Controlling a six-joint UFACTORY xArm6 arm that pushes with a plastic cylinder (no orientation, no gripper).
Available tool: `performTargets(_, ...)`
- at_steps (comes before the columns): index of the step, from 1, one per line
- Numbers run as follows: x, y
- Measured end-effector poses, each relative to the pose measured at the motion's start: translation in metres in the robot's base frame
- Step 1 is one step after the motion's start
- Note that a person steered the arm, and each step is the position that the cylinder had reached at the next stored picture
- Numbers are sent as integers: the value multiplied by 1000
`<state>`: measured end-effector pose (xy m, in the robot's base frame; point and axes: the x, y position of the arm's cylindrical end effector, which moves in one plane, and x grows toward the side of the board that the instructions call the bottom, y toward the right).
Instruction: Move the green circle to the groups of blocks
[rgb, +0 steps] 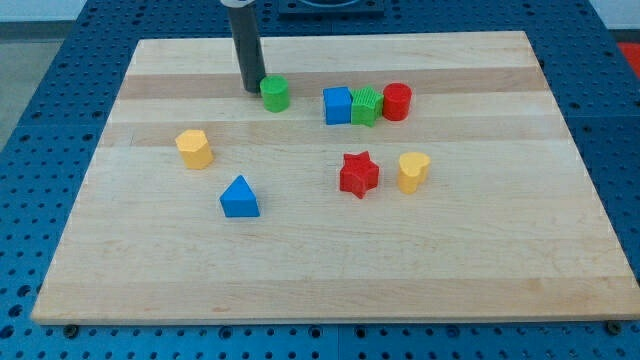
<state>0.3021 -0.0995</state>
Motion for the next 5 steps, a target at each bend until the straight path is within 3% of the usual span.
performTargets(2,3,41)
performTargets(5,4,50)
